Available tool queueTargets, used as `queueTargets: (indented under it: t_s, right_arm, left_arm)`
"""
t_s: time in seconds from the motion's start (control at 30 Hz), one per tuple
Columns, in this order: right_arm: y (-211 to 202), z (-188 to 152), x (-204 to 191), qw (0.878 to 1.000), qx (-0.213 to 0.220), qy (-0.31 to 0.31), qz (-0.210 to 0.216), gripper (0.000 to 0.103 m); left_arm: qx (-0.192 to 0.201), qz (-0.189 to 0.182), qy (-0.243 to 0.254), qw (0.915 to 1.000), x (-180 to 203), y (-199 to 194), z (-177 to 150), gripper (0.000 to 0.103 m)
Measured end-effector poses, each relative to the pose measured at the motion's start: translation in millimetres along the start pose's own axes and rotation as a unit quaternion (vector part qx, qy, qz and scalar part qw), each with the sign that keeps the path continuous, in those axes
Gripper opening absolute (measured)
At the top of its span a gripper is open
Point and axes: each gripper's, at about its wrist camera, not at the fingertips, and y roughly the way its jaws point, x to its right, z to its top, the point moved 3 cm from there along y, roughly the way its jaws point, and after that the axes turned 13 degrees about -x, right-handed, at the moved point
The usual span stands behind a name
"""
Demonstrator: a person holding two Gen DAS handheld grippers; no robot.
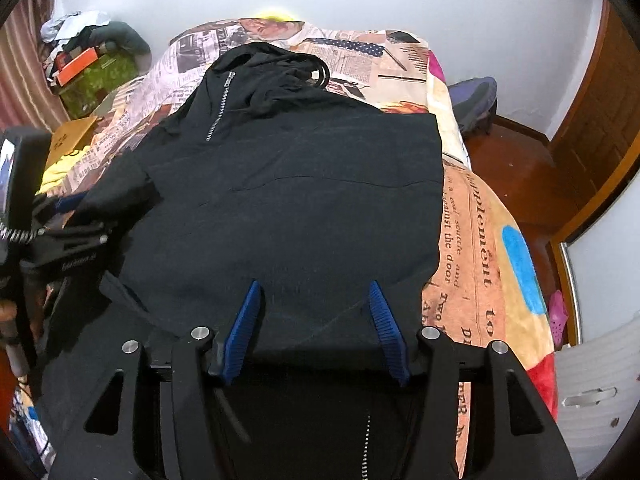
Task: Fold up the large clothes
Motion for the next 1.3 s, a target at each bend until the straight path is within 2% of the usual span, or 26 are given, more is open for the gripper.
queueTargets:
  t_s: [0.2,0.37,0.47,0.63,0.73,0.83,0.97,1.17,1.3]
  right_arm:
    - [0,0,4,1.0,0.002,0.004,0.008,0.059]
    - [0,-1,2,1.0,0.004,0.007,0.01,0.06]
    - [-1,-2,2,1.0,0.004,0.008,0.008,0.06]
    - [-2,-1,3,1.0,0.0,0.011,0.007,0.061]
    - [-2,1,4,1.0,-0.006,0.009,0.006,0.061]
    - [-5,5,5,1.0,-0.012,0.005,0.01,0.061]
    - [-15,20,8,1.0,0.0,0.009,0.024,0.061]
    - [-45,57,14,0.998,0.052,0.012,0.037,0.061]
    - [-59,91,16,0.995,0.085,0.014,0.051,0.061]
  left_arm:
    - [0.037,0.009,-0.045,0.9982,-40,-29,0,0.068]
    - [0.039,0.019,-0.07,0.9966,-76,-40,-20,0.069]
    - [0.019,0.033,-0.078,0.9963,-93,-29,-42,0.077]
    - [-0.054,0.036,-0.069,0.9955,-101,11,-76,0.077]
    - [-0.057,0.026,-0.074,0.9952,-102,14,-84,0.077]
    - [-0.041,0.015,-0.078,0.996,-104,2,-73,0.077]
    - [0.002,0.0,-0.077,0.997,-102,-26,-44,0.077]
    - [0.074,-0.026,-0.065,0.9948,-94,-72,16,0.078]
    - [0.106,-0.037,-0.057,0.9921,-87,-89,60,0.078]
